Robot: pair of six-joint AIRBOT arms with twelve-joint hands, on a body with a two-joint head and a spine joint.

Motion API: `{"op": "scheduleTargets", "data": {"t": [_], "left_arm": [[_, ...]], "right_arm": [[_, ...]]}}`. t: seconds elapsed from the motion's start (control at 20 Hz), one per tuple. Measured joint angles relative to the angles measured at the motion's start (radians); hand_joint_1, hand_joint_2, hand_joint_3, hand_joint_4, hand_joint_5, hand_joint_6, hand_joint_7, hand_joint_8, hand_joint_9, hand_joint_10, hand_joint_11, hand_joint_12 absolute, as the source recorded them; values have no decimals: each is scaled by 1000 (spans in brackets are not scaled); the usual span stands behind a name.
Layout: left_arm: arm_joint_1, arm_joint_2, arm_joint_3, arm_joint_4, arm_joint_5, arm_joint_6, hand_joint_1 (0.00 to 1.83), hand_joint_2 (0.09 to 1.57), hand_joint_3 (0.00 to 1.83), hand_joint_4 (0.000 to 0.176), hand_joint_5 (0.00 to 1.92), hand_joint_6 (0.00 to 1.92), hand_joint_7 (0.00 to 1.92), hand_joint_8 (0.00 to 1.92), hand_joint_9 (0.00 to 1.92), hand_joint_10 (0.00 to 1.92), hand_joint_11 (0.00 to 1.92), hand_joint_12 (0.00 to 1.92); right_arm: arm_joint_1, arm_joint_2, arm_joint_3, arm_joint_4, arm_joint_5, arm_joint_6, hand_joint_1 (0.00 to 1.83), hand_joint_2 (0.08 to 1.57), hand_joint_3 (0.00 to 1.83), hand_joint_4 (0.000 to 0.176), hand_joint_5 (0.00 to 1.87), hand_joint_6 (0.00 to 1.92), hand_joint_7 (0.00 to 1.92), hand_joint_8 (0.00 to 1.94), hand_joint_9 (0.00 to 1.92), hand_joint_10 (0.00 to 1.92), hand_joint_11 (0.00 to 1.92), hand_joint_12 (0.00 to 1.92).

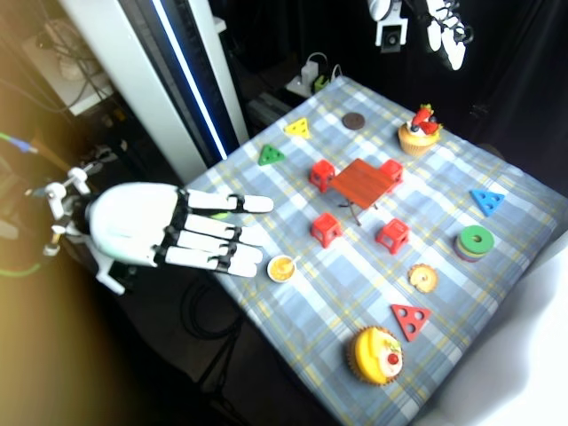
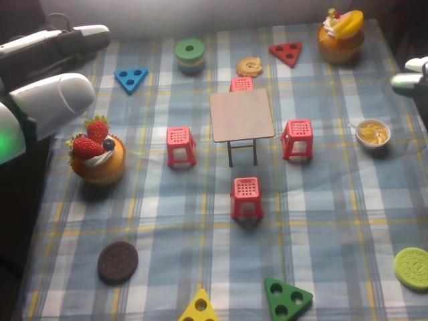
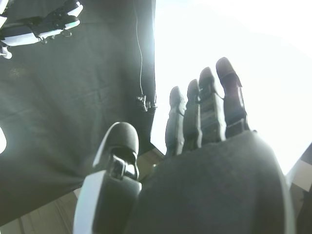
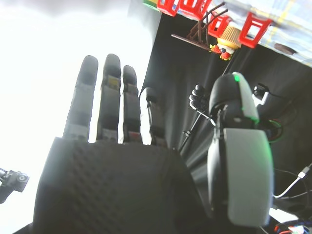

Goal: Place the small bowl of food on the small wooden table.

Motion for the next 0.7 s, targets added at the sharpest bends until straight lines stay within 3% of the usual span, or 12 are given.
{"op": "scheduleTargets", "data": {"t": [0.1,0.15,0.2,0.3,0.35,0.4,0.45,0.5,0.6,0.65,0.7], "left_arm": [[0,0,3,0,3,0,162,1243,0,151,398,0,384,0,325,0,3,526],[0,0,4,-4,8,0,180,1238,0,158,372,0,351,0,286,0,0,499],[0,0,6,-7,12,0,186,1235,0,158,352,0,313,0,245,0,0,497],[0,-3,13,-10,19,-1,204,1220,0,146,345,0,275,0,197,0,0,483],[0,-3,14,-13,23,-2,182,1216,0,135,328,0,258,0,179,0,0,476],[0,-5,15,-14,26,-2,164,1212,0,127,306,0,250,0,172,0,0,455],[0,-8,14,-15,27,-3,159,1210,0,127,287,0,230,0,153,0,0,419],[0,-8,14,-12,34,-3,203,1198,0,116,314,10,238,4,157,3,0,413],[0,-9,15,-11,33,-4,258,1178,0,103,347,2,256,1,183,2,0,500],[0,-9,18,-9,34,-4,272,1177,0,110,346,0,257,0,181,0,0,507],[0,-10,19,-11,35,-5,287,1182,1,124,328,0,244,1,168,1,0,473]], "right_arm": [[8,-12,4,0,-8,-2,680,1095,0,15,368,1,267,0,274,16,58,724],[14,-16,5,-2,-14,-2,704,1081,0,6,360,0,266,1,272,12,47,720],[30,-23,11,-7,-19,-2,732,1049,0,23,308,0,256,0,266,4,15,754],[77,-41,39,-8,-47,-2,858,1004,0,9,274,0,274,2,281,2,0,761],[94,-50,51,-8,-62,-2,856,980,0,13,284,3,277,2,263,3,0,694],[134,-69,81,-14,-107,1,863,953,0,0,330,10,294,4,264,3,0,653],[151,-78,95,-24,-130,9,880,937,0,5,360,18,301,5,262,2,0,640],[198,-104,133,-81,-207,43,890,925,0,0,402,4,349,2,299,4,2,689],[251,-128,164,-157,-298,76,897,897,0,4,485,2,460,5,413,11,64,788],[274,-138,179,-198,-341,94,877,884,0,16,495,0,461,3,428,4,132,712],[293,-145,193,-230,-379,111,898,857,2,12,490,4,410,0,405,0,204,567]]}}
